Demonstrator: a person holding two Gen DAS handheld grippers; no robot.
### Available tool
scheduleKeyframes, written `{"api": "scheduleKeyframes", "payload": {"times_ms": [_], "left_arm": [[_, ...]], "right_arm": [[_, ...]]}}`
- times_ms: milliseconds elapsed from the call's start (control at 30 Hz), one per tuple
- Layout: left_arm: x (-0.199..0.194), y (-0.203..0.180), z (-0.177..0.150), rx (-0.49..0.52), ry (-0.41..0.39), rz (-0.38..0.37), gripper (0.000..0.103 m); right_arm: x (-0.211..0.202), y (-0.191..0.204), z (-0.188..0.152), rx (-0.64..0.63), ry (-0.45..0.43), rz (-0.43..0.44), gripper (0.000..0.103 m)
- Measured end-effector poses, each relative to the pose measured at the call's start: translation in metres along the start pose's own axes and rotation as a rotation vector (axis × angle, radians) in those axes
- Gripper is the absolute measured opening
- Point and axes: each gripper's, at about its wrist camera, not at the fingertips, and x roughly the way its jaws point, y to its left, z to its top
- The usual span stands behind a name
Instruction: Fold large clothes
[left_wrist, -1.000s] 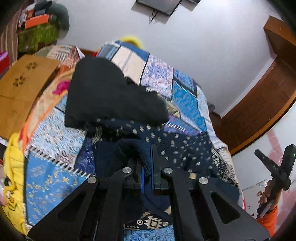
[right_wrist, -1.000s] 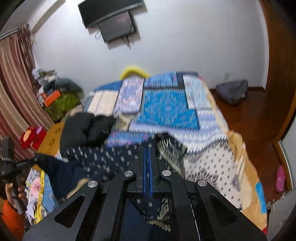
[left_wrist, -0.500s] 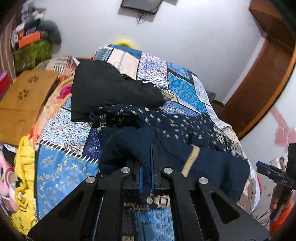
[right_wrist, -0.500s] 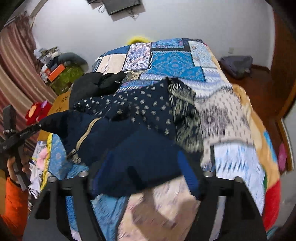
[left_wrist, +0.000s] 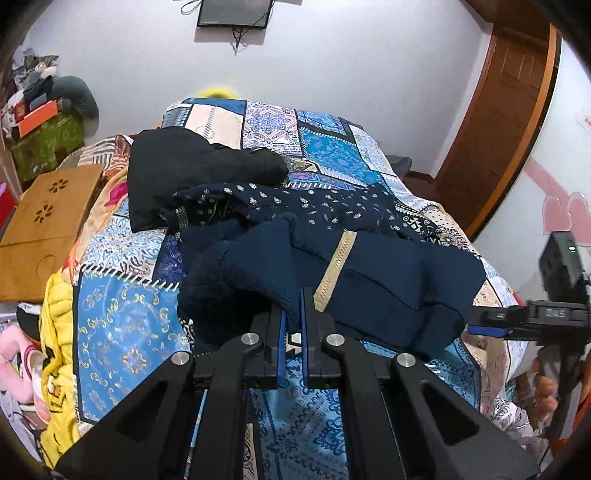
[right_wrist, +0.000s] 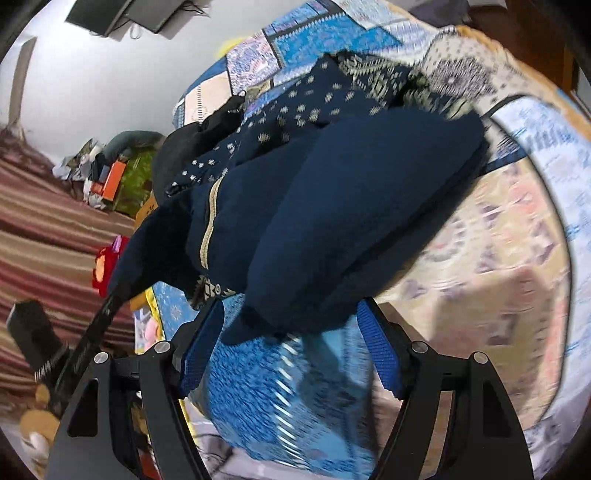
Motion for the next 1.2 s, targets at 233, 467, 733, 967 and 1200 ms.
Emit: {"api": "scheduleKeyframes", "payload": {"times_ms": [233, 467, 733, 967, 1200], "left_arm": [[-0.004, 0.005, -0.002, -0.026, -0.006, -0.012, 0.003], [-0.012, 0.011, 0.001, -0.034, -0.032, 0.006, 0.003], [-0.028, 0.030, 0.033, -0.109, -0.116, -0.033, 0.003], [-0.020, 0.054, 0.088, -0.193, -0.218, -0.055, 0.003], [0.044, 0.092, 0.120, -0.250, -0.156, 0.064, 0.003]], "right_arm": [[0.029, 0.007, 0.000, -0.006, -0.021, -0.051, 0.071], [0.000, -0.001, 0.001, -0.135, -0.065, -0.091, 0.010], [-0.071, 0.013, 0.036, -0.311, -0.212, -0.069, 0.008], [-0.091, 0.021, 0.118, -0.324, -0.320, -0.026, 0.008], [-0.035, -0.001, 0.194, -0.263, -0.217, -0.037, 0.008]]}}
